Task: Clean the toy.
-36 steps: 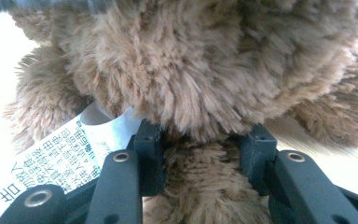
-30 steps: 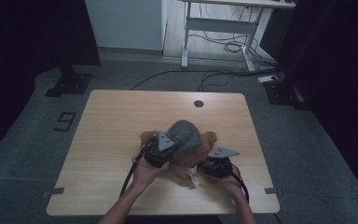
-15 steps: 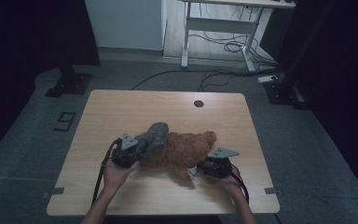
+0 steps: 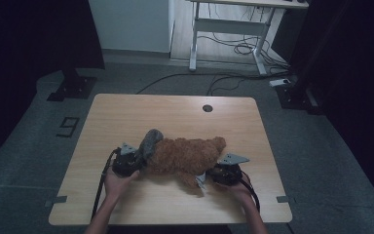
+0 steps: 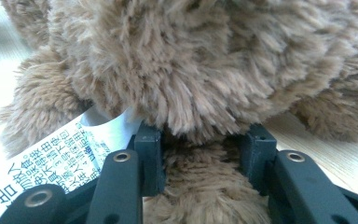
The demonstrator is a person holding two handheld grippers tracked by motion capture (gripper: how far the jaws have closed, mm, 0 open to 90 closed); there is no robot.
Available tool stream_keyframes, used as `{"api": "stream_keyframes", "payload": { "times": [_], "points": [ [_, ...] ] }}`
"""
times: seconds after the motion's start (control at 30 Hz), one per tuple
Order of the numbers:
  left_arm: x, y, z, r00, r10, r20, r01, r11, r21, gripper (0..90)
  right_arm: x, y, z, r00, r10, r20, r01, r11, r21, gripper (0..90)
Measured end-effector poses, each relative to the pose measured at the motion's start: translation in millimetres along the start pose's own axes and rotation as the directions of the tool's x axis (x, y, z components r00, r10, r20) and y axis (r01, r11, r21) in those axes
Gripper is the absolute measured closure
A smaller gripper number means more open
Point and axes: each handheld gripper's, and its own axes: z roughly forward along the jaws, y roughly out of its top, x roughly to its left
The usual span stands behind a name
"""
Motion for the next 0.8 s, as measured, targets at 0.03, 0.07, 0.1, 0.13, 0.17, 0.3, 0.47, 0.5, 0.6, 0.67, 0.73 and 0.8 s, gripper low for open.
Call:
{"api": "stream_keyframes", "payload": {
  "times": [0.03,0.07,0.1,0.13,0.17,0.3,0.47,0.5,0.6,0.67,0.73,0.8],
  "points": [
    [0.3,0.1,2.3,1.0000,0.000,-0.003,0.000,1.0000,0.006,76.5,-0.5,0.5,0.5,1.0000,0.000,0.004,0.000,1.000,0.001,59.2],
    [0.3,0.1,2.3,1.0000,0.000,-0.003,0.000,1.0000,0.006,76.5,-1.1,1.0,1.3,1.0000,0.001,0.003,-0.001,1.000,0.001,59.2],
    [3.3,2.3,8.6,0.9998,-0.019,0.003,0.019,0.9998,0.007,76.4,-2.2,2.3,2.4,1.0000,0.003,0.007,-0.003,1.000,0.005,59.2],
    [3.3,2.3,8.6,0.9998,-0.019,0.003,0.019,0.9998,0.007,76.4,-2.2,2.3,2.4,1.0000,0.003,0.007,-0.003,1.000,0.005,59.2],
    [4.7,6.4,12.3,0.9994,-0.034,0.006,0.034,0.9994,0.002,76.4,-5.7,4.6,4.7,0.9999,0.013,0.011,-0.013,1.000,0.008,59.1],
    [4.9,19.7,12.1,0.9997,-0.025,0.002,0.025,0.9997,-0.004,76.3,-17.1,5.5,8.7,0.9982,0.058,0.017,-0.058,0.998,-0.011,59.1],
    [-5.0,40.7,-11.3,0.9997,0.023,-0.004,-0.023,0.9962,-0.084,76.4,-21.3,4.8,7.5,0.9979,0.062,0.019,-0.061,0.998,-0.018,58.8],
    [-9.8,46.4,-15.4,0.9991,0.041,-0.006,-0.042,0.9941,-0.100,76.3,-21.0,5.0,7.4,0.9980,0.059,0.022,-0.058,0.998,-0.017,58.8],
    [-26.3,65.1,-20.9,0.9958,0.091,0.001,-0.090,0.9860,-0.140,76.1,-19.4,5.3,7.1,0.9982,0.052,0.031,-0.052,0.999,-0.014,58.5],
    [-34.8,76.9,-19.3,0.9933,0.115,0.011,-0.112,0.9823,-0.150,75.9,-18.2,5.4,6.6,0.9982,0.047,0.036,-0.047,0.999,-0.012,58.4],
    [-40.2,85.5,-16.2,0.9916,0.129,0.012,-0.126,0.9804,-0.152,75.7,-17.2,5.5,6.5,0.9984,0.041,0.040,-0.040,0.999,-0.012,58.3],
    [-49.4,104.4,-4.5,0.9893,0.146,0.010,-0.142,0.9787,-0.148,75.6,-16.6,5.7,6.4,0.9983,0.036,0.045,-0.035,0.999,-0.010,58.2]
  ]
}}
